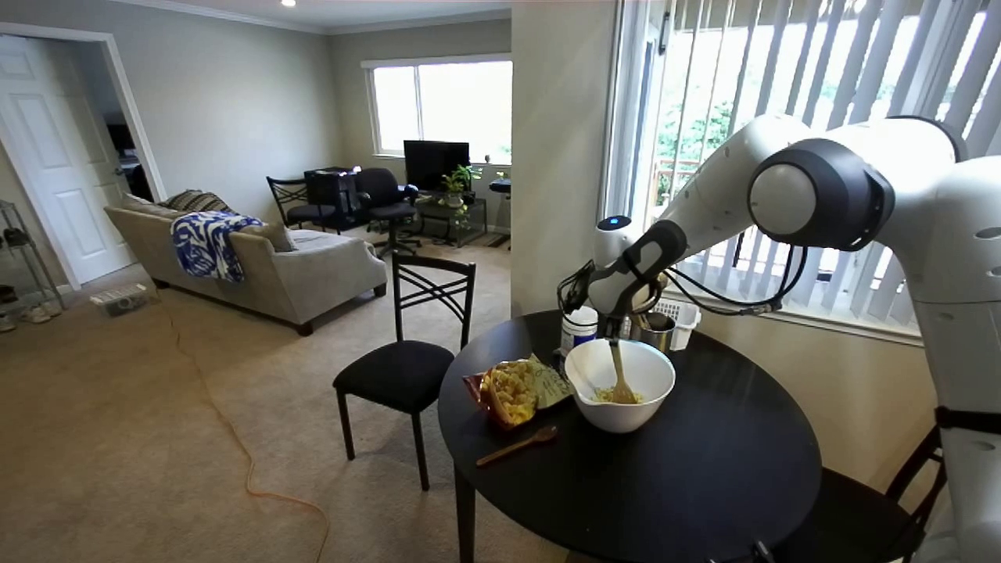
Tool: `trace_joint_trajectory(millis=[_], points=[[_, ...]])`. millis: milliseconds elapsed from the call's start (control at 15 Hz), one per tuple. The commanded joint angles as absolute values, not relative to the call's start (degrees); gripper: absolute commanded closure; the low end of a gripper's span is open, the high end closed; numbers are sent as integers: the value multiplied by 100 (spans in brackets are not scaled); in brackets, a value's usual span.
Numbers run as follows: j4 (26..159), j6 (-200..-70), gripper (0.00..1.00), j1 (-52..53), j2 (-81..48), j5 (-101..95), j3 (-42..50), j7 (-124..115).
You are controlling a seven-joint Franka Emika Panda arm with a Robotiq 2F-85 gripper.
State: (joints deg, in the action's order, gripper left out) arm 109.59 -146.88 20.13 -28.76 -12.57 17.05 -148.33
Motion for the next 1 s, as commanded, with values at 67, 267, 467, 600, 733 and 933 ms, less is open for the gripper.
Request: trace_joint_trajectory(millis=[67, 267, 467, 600, 733, 933], points=[[10932, -13859, 96, 1623, -2711, -1231, 1205, -14683], [10743, -13192, 95, 1509, -2743, -1211, 1049, -14789], [10622, -12944, 95, 1375, -2779, -1088, 837, -14732], [10562, -12880, 95, 1237, -2792, -858, 658, -14655], [10512, -12872, 95, 1102, -2802, -634, 507, -14588], [10434, -12903, 95, 932, -2821, -275, 359, -14627]])
